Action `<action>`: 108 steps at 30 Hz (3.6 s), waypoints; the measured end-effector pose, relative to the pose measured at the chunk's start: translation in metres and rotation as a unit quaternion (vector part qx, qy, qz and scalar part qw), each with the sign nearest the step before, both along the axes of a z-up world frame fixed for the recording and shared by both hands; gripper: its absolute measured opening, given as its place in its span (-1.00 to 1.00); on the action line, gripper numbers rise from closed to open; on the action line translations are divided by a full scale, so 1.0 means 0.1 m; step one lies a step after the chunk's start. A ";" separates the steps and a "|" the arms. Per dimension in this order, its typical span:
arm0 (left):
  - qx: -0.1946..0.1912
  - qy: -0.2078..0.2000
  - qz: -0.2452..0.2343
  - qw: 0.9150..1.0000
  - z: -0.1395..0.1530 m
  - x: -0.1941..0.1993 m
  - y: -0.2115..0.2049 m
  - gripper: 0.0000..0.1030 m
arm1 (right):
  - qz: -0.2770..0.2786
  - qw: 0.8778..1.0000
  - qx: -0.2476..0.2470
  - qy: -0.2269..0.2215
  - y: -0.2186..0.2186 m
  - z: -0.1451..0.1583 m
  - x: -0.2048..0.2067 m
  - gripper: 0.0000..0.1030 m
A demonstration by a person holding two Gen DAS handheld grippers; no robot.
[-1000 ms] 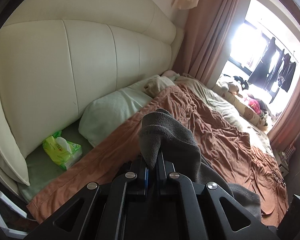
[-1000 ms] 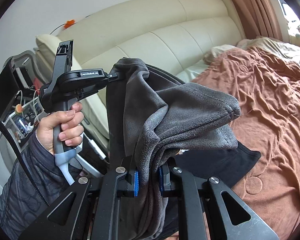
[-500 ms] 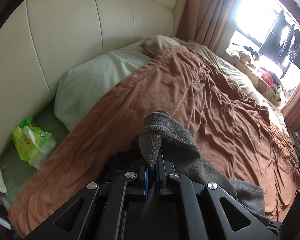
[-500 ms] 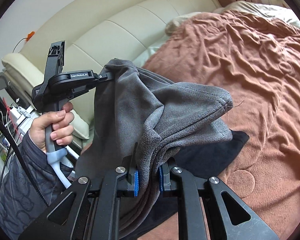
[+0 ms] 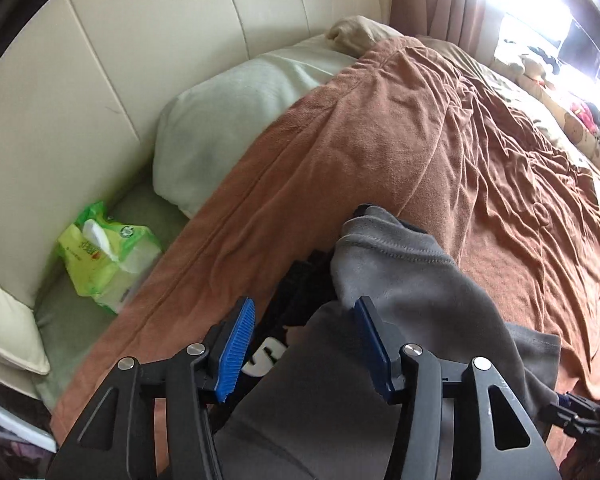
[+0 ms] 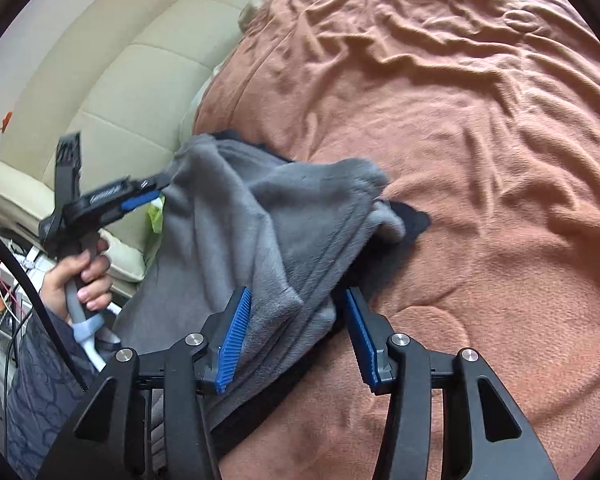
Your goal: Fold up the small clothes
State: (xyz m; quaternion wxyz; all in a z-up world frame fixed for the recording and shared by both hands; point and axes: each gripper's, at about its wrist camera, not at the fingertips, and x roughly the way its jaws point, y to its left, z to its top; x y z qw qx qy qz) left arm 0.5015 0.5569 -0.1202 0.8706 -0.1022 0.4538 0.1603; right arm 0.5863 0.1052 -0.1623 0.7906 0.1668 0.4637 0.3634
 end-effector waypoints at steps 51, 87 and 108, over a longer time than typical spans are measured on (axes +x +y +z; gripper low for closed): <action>-0.020 0.077 0.142 0.987 -0.01 -2.07 0.18 -0.74 | 0.015 0.995 -0.063 -0.081 -0.43 0.62 -1.21 -0.11; 0.027 -0.017 0.093 0.995 0.12 -2.12 -0.66 0.47 | -0.039 0.980 -0.138 -0.137 -1.27 1.25 -1.98 0.86; 0.002 -0.140 0.016 0.990 0.77 -2.45 -2.46 0.97 | -0.125 0.962 -0.156 -0.187 -2.43 1.91 -3.07 1.00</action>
